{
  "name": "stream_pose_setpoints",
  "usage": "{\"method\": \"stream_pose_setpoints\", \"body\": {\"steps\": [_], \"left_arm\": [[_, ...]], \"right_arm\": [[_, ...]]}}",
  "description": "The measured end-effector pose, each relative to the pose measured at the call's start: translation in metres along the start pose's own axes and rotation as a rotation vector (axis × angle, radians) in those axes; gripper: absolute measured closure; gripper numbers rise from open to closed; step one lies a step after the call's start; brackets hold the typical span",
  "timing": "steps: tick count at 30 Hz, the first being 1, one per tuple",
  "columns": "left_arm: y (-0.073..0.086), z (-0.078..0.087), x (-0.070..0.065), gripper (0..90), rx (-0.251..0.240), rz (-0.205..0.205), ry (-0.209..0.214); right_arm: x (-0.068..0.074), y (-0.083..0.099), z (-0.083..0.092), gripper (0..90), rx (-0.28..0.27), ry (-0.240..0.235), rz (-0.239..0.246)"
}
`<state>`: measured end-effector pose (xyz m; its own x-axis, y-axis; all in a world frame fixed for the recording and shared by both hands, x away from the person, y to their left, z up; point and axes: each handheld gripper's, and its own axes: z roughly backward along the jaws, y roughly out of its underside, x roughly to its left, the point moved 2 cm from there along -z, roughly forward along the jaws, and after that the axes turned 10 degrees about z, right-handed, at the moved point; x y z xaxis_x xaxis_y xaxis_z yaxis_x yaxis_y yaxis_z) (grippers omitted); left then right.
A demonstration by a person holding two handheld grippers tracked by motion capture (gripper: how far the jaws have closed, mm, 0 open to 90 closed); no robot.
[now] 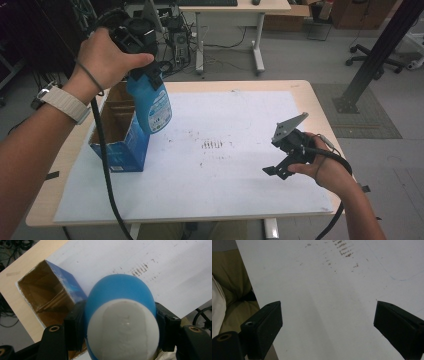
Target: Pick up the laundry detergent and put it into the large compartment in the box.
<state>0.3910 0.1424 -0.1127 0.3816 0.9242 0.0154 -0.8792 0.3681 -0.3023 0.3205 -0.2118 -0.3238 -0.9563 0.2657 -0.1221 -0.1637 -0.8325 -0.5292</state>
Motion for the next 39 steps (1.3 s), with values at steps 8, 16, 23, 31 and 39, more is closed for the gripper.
{"method": "stream_pose_setpoints", "body": {"steps": [8,16,23,31,39], "left_arm": [[0.002,0.01,0.01,37.4,-0.01,0.048,-0.018],[0.003,0.018,0.018,37.4,-0.016,0.095,-0.036],[0.003,0.023,0.023,37.5,-0.022,0.142,-0.038],[0.004,0.036,0.032,37.5,-0.03,0.196,-0.075],[0.006,0.041,0.043,37.4,-0.037,0.243,-0.082]], "right_arm": [[-0.002,-0.003,-0.001,8.5,-0.005,-0.003,0.009],[-0.004,-0.006,-0.002,8.4,-0.009,-0.007,0.019],[-0.005,-0.005,-0.002,8.4,-0.01,-0.009,0.022],[-0.006,-0.004,-0.002,8.4,-0.017,-0.008,0.02],[-0.005,-0.005,-0.002,8.4,-0.02,-0.01,0.023]]}}
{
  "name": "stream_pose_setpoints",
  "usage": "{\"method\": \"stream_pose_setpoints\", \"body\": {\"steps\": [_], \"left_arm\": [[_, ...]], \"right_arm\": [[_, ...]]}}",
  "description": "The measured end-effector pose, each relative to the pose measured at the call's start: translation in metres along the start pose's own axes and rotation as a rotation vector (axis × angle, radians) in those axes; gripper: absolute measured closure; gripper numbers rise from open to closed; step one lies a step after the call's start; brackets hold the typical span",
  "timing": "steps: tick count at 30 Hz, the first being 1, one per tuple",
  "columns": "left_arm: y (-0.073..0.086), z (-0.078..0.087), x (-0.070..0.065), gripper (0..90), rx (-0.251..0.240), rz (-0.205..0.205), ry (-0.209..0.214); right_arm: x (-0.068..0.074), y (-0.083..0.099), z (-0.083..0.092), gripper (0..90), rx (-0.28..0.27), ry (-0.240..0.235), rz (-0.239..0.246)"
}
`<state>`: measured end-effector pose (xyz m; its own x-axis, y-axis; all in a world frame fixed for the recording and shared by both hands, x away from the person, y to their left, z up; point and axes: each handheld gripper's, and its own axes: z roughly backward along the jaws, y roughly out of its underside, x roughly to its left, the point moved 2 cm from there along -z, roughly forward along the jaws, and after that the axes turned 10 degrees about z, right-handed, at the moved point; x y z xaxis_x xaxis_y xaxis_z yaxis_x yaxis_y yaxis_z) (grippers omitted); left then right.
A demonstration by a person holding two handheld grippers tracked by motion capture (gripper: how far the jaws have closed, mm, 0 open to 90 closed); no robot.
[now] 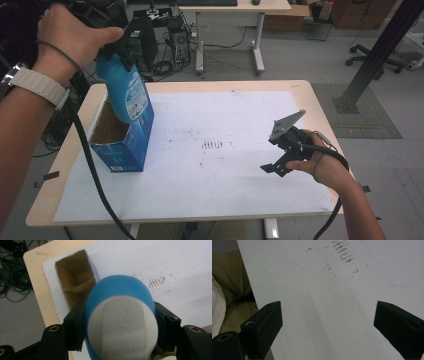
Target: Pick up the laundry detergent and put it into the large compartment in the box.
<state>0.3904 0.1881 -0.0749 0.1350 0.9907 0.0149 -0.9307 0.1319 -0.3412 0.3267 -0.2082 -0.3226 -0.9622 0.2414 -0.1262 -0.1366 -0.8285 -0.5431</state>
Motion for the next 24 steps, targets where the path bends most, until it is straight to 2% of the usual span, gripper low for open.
{"method": "stream_pose_setpoints", "body": {"steps": [13,24], "left_arm": [[0.0,-0.002,0.021,37.5,0.008,0.068,-0.033],[-0.002,-0.011,0.036,37.5,0.019,0.115,-0.062]], "right_arm": [[0.0,-0.001,0.001,8.4,-0.005,0.002,0.005],[0.0,-0.002,0.0,8.4,0.002,-0.001,0.003]]}}
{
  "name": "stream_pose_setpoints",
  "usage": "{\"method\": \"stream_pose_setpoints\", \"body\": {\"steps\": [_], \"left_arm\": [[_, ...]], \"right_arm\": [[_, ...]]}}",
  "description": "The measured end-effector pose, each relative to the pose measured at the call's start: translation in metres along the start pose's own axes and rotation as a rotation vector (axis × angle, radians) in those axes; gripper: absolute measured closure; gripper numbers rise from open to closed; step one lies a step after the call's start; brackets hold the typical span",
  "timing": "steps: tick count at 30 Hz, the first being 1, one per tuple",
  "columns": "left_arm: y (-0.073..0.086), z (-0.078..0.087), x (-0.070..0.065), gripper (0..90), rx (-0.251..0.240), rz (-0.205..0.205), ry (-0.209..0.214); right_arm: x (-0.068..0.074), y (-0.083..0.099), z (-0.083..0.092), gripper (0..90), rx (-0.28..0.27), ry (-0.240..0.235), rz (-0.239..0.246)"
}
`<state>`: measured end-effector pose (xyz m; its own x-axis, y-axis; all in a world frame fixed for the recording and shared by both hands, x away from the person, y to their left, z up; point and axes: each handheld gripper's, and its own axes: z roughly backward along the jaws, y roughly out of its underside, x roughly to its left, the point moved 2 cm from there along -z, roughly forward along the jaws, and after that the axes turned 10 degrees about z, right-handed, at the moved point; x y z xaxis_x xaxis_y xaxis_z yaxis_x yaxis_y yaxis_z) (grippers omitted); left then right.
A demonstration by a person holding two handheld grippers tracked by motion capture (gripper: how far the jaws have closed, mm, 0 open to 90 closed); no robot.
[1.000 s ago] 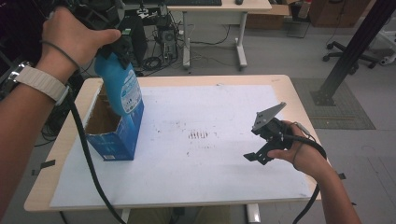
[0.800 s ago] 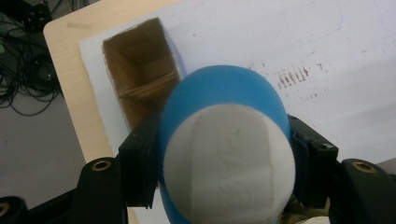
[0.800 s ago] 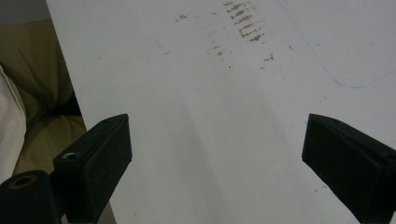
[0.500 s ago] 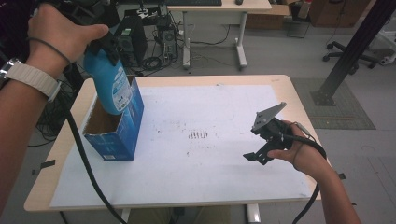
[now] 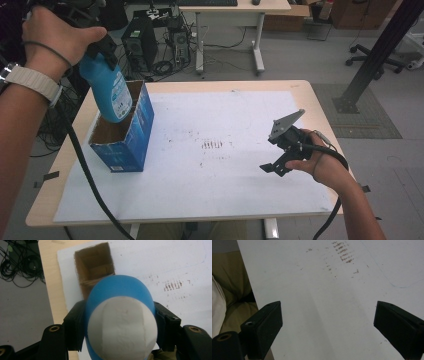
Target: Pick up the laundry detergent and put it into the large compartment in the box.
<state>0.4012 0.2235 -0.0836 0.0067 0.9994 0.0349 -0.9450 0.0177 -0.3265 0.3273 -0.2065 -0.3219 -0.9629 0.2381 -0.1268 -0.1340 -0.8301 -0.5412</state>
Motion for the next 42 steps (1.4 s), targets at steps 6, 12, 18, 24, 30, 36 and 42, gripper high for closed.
{"method": "stream_pose_setpoints", "body": {"steps": [6,12,18,24,30,36,42], "left_arm": [[-0.001,-0.007,0.007,37.5,-0.004,0.02,-0.023],[-0.001,-0.015,0.013,37.5,-0.003,0.031,-0.015],[-0.001,-0.024,0.014,37.5,0.006,0.022,-0.02],[-0.001,-0.033,0.016,37.5,0.01,0.019,-0.022],[0.0,-0.042,0.018,37.5,0.018,0.032,-0.021],[0.002,-0.053,0.019,37.5,0.019,0.029,-0.017],[0.004,-0.066,0.021,37.5,0.021,0.033,-0.014]], "right_arm": [[-0.001,0.0,-0.001,8.5,0.001,-0.001,-0.004],[-0.001,-0.002,-0.001,8.4,0.003,-0.003,-0.004],[-0.002,-0.001,-0.002,8.4,0.01,-0.004,-0.008],[-0.002,0.0,-0.002,8.4,0.012,-0.003,-0.014],[-0.002,0.001,-0.001,8.5,0.013,0.0,-0.018],[-0.001,0.0,-0.003,8.5,0.015,-0.003,-0.017],[0.0,0.001,-0.004,8.5,0.017,-0.006,-0.022]]}}
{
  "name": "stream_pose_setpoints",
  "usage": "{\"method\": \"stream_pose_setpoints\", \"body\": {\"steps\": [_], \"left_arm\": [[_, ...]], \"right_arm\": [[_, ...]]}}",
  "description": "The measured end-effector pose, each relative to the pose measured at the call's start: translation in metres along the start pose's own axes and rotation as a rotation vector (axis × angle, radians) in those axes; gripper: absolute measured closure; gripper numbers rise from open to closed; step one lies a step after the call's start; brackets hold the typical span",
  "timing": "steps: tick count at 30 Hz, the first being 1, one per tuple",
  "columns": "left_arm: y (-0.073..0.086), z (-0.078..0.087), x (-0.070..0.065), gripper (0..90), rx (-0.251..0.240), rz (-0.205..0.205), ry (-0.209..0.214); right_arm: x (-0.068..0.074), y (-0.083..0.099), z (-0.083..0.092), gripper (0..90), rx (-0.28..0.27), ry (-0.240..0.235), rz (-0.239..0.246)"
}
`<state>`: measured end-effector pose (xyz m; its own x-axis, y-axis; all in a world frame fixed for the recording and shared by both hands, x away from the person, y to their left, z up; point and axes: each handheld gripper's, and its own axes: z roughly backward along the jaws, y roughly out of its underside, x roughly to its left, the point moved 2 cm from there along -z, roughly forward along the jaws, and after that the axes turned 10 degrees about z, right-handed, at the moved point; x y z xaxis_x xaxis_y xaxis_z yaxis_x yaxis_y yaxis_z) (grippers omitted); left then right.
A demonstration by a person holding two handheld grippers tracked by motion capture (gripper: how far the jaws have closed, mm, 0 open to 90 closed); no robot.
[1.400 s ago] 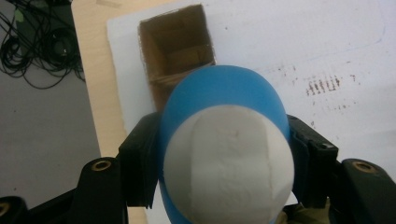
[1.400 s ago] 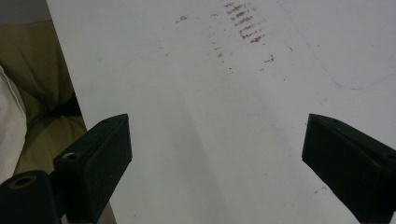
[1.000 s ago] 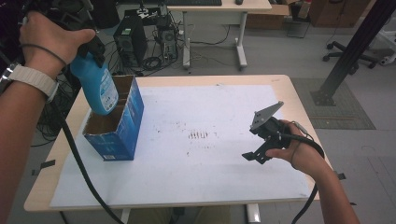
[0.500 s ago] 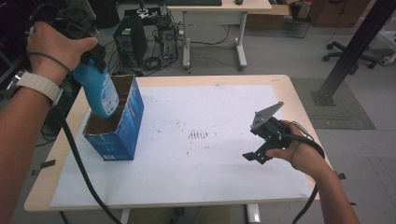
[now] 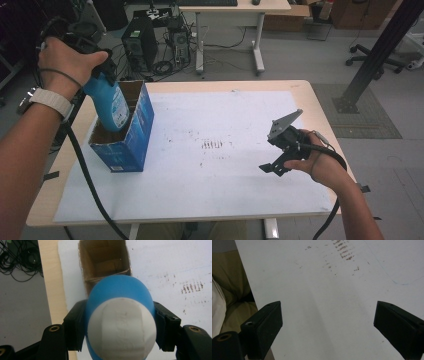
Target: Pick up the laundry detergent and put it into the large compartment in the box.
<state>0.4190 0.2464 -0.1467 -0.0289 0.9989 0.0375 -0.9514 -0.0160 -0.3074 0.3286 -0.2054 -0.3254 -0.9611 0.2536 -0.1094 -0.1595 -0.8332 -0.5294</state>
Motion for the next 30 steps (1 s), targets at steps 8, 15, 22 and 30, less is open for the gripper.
{"method": "stream_pose_setpoints", "body": {"steps": [8,15,22,30], "left_arm": [[0.004,-0.02,0.003,37.5,0.011,0.007,0.006],[0.006,-0.035,0.004,37.5,0.021,0.004,0.014],[0.008,-0.048,0.005,37.5,0.022,-0.002,0.009],[0.011,-0.061,0.005,37.5,0.011,-0.009,-0.001]], "right_arm": [[0.0,0.002,0.001,8.5,0.001,0.002,-0.003],[0.0,0.003,0.0,8.5,0.003,0.003,-0.009],[0.0,0.003,-0.001,8.4,0.004,0.001,-0.012],[-0.001,0.003,-0.003,8.4,0.008,-0.002,-0.013]]}}
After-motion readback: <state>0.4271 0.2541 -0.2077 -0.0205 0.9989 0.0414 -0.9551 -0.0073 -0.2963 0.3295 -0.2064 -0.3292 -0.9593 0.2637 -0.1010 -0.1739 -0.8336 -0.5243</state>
